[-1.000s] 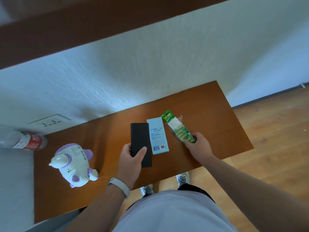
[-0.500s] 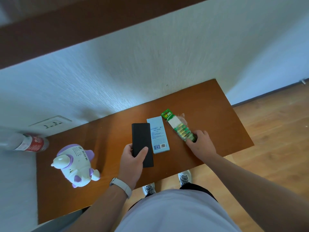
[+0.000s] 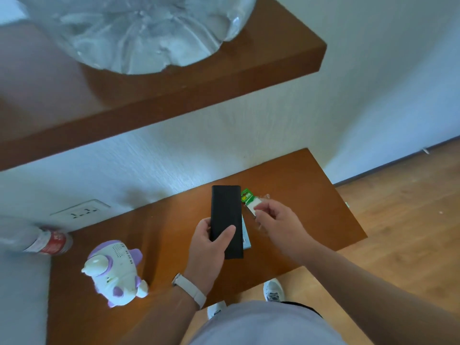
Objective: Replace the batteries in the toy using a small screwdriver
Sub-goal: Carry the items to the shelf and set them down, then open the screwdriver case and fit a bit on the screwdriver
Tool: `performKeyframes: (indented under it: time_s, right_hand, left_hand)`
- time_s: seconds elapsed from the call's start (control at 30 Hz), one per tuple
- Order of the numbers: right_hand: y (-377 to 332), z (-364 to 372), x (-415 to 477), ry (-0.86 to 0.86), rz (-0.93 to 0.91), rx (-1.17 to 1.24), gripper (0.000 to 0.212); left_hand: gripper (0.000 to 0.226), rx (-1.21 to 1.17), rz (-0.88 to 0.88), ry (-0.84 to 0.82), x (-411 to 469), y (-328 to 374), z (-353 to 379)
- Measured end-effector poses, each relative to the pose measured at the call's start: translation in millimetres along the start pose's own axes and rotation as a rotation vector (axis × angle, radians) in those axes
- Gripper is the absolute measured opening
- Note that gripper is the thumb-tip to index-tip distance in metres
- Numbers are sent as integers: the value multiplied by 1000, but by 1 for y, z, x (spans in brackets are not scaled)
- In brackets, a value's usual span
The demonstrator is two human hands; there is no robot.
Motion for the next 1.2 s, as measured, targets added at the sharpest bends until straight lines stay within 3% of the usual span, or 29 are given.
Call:
performKeyframes:
  time_s: [0.3, 0.4, 0.53, 0.73, 0.97, 1.2]
  right_hand:
    - [-55, 27, -16, -109, -93, 250, 28]
    - [-58, 34, -16, -110, -90, 260, 27]
    - [-57, 40, -16, -104, -93, 205, 24]
    - [-56, 42, -15, -112, -101, 150, 22]
    - [-52, 38, -13, -200, -103, 151, 22]
    - [-57, 29, -10, -274, -110, 170, 26]
  left_hand:
    - [29, -54, 124, -66, -18, 18, -5]
    - [47, -129, 89, -70, -21, 21, -9]
    - [51, -62, 52, -9, -22, 24, -16]
    - [28, 77, 69, 11, -20, 20, -22]
    - [9, 79, 60, -81, -19, 16, -26]
    - [13, -54, 51, -125, -21, 20, -26]
Point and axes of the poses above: each hand's wrist, its own x-axis towards the middle knuckle, its own z-axis out of the palm, y = z × x, the point moved 1 cm from there along x, towards the middle knuckle, and after that the axes turned 12 degrees about -y, right-handed, at the moved point
